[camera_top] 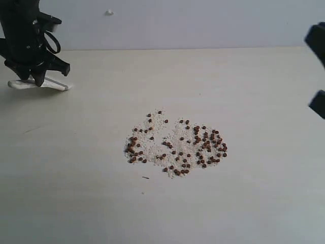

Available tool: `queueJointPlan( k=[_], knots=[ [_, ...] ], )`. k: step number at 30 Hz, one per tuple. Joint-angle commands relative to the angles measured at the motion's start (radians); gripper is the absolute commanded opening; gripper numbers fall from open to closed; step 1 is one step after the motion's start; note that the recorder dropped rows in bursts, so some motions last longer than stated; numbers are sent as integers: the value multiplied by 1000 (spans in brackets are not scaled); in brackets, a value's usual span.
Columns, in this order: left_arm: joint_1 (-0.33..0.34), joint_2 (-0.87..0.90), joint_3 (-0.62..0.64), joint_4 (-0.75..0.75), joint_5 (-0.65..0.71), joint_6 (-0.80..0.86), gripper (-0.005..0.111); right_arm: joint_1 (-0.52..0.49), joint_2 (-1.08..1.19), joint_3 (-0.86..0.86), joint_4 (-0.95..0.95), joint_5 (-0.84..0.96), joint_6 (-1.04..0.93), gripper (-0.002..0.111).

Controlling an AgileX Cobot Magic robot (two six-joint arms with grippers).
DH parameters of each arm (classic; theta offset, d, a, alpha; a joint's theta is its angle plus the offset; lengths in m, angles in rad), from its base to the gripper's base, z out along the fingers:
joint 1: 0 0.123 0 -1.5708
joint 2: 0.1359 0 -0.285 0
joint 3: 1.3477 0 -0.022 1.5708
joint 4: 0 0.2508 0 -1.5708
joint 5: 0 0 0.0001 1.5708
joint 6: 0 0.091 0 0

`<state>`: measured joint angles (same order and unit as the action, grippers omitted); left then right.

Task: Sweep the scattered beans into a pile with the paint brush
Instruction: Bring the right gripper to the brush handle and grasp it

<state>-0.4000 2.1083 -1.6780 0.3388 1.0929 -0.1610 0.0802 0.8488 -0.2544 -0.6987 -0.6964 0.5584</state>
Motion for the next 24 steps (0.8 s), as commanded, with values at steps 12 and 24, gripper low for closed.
queueJointPlan(
  k=[12,24],
  knots=[
    [1,-20,0,9,-37,7,0,141,949,-540,-460,-396,-47,54],
    [3,-20,-47,-62,-29,51,0,439,1311,-999,-423,-110,-196,60]
  ],
)
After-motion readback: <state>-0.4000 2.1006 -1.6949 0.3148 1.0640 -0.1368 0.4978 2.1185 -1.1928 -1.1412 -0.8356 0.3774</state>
